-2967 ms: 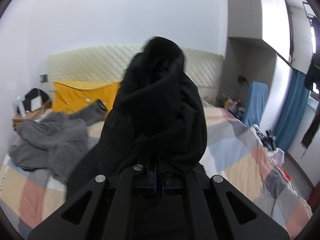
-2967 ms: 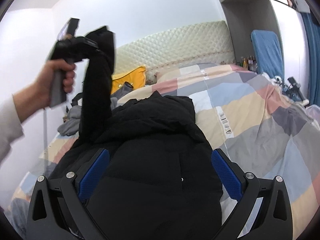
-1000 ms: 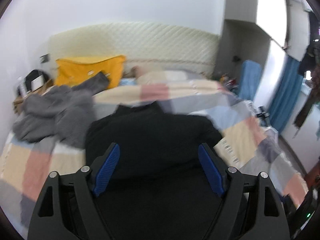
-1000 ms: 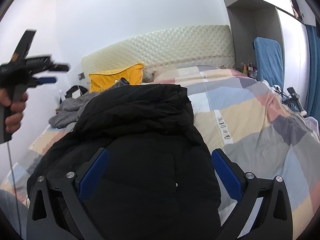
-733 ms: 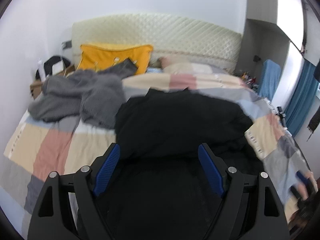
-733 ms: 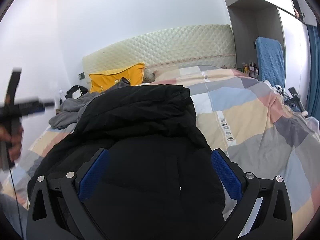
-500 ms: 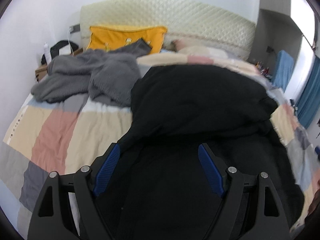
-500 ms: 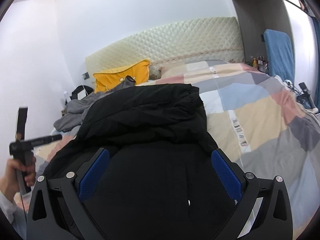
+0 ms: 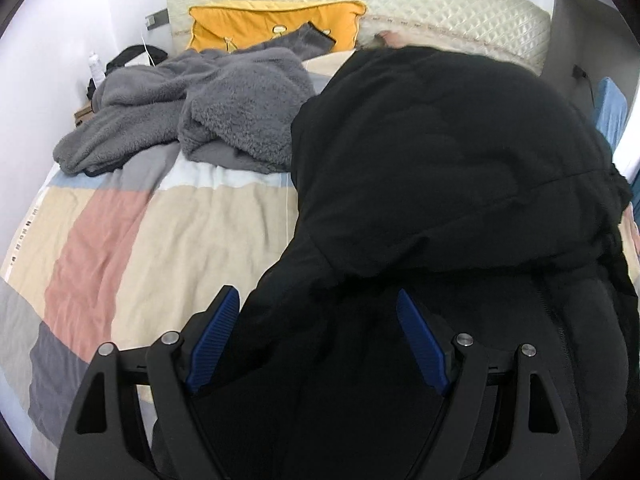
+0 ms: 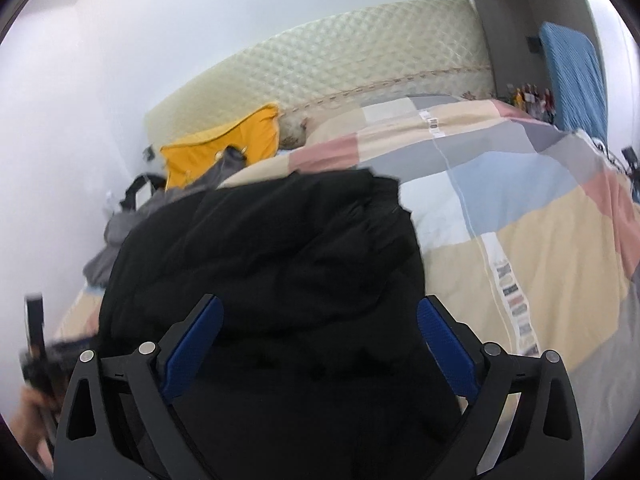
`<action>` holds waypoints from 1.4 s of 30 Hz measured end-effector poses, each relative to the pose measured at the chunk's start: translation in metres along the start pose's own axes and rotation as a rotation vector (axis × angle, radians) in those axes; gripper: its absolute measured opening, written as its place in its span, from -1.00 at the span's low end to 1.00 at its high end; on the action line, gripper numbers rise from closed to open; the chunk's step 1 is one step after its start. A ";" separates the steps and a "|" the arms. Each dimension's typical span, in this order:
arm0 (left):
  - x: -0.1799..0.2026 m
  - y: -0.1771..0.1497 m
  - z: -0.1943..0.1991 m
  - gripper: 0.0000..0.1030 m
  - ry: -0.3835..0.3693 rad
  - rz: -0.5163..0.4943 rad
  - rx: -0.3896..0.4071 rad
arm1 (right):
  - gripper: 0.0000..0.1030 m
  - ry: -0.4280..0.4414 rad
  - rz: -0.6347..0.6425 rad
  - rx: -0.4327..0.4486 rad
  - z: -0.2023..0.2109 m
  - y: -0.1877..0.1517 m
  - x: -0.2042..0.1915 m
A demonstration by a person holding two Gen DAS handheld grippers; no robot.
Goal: Fold large clothes
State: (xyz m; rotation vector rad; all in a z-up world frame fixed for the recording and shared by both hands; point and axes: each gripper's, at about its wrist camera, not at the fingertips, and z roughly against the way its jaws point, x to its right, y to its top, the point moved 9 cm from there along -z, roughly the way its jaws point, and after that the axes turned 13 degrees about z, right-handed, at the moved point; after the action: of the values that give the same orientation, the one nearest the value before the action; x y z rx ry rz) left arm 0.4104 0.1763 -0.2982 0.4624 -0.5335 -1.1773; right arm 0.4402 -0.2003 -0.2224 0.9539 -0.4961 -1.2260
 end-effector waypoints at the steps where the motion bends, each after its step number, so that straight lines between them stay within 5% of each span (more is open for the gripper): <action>1: -0.001 0.001 -0.004 0.57 -0.001 0.007 -0.007 | 0.89 -0.007 -0.021 -0.002 -0.006 0.004 0.009; 10: -0.007 0.011 -0.021 0.57 0.010 0.061 -0.007 | 0.64 0.038 -0.055 -0.017 -0.048 0.019 0.022; 15: -0.037 0.026 -0.026 0.60 -0.039 0.276 0.008 | 0.49 -0.004 0.014 -0.078 -0.075 0.008 0.011; 18: -0.038 0.030 -0.023 0.60 -0.047 0.288 0.027 | 0.45 -0.007 0.013 -0.100 -0.081 0.002 0.009; 20: -0.037 0.032 -0.017 0.60 -0.036 0.276 0.055 | 0.25 0.003 0.006 -0.093 -0.077 0.002 0.006; 22: -0.037 0.036 -0.011 0.60 -0.018 0.269 0.078 | -0.20 -0.001 0.050 -0.062 -0.065 0.005 -0.003; 25: -0.047 0.042 -0.005 0.58 -0.014 0.297 0.103 | -0.35 0.022 0.132 -0.015 -0.046 0.013 -0.029; 31: -0.084 0.047 -0.005 0.57 0.001 0.421 0.094 | -0.42 0.066 0.200 0.048 -0.021 0.027 -0.073; 42: -0.079 0.044 -0.005 0.57 0.011 0.349 0.110 | -0.45 -0.014 0.240 -0.101 -0.074 -0.021 -0.045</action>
State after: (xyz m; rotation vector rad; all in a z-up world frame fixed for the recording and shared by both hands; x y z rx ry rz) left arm 0.4237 0.2650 -0.2874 0.4487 -0.6431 -0.8132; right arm 0.4715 -0.1337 -0.2724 0.7766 -0.5378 -1.0319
